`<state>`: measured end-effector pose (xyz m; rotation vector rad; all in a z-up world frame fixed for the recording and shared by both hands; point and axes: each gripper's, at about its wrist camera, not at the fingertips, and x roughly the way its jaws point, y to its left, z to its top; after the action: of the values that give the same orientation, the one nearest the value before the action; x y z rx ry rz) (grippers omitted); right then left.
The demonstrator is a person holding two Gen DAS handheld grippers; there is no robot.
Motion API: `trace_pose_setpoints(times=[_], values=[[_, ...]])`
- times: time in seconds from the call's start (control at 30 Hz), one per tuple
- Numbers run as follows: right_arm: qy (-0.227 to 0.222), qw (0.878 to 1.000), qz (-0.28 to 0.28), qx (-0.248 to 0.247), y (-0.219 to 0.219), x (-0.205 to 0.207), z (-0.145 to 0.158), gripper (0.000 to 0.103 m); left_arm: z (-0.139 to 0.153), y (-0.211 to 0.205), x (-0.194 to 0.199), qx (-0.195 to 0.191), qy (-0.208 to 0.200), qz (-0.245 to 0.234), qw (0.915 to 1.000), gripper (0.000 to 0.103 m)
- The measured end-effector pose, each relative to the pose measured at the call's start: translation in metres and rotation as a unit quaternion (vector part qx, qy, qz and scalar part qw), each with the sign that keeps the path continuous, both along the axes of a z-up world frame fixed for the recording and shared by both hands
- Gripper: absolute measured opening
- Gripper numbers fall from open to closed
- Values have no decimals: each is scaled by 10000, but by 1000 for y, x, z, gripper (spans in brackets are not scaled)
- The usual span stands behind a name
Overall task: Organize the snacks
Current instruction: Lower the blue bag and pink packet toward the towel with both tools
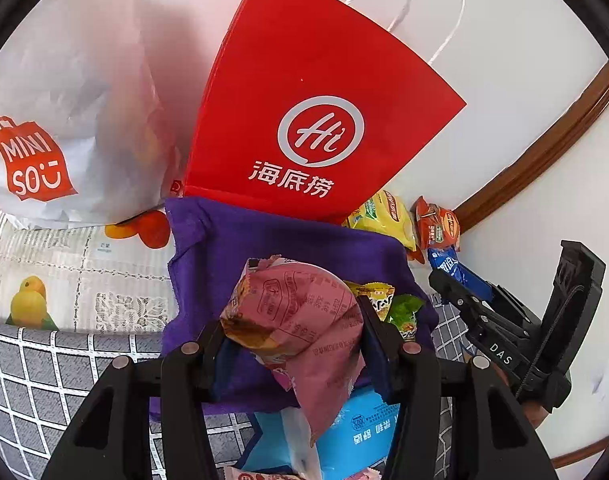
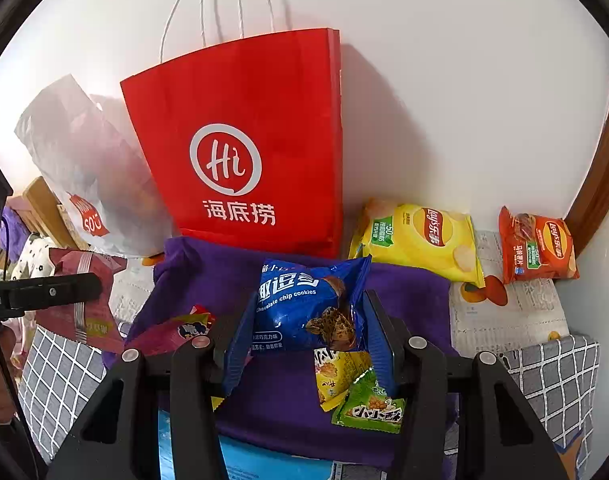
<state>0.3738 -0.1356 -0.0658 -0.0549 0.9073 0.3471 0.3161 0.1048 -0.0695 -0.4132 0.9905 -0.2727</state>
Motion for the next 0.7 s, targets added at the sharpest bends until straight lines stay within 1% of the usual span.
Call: trace_pose_setpoints(times=[0.37, 0.7], values=[[131, 9998, -52, -113, -5, 6, -9, 52, -12, -6, 8, -47, 188, -85, 9998, 51], [155, 9997, 23, -174, -2, 6, -11, 52, -11, -9, 8, -25, 173, -174, 9997, 51]])
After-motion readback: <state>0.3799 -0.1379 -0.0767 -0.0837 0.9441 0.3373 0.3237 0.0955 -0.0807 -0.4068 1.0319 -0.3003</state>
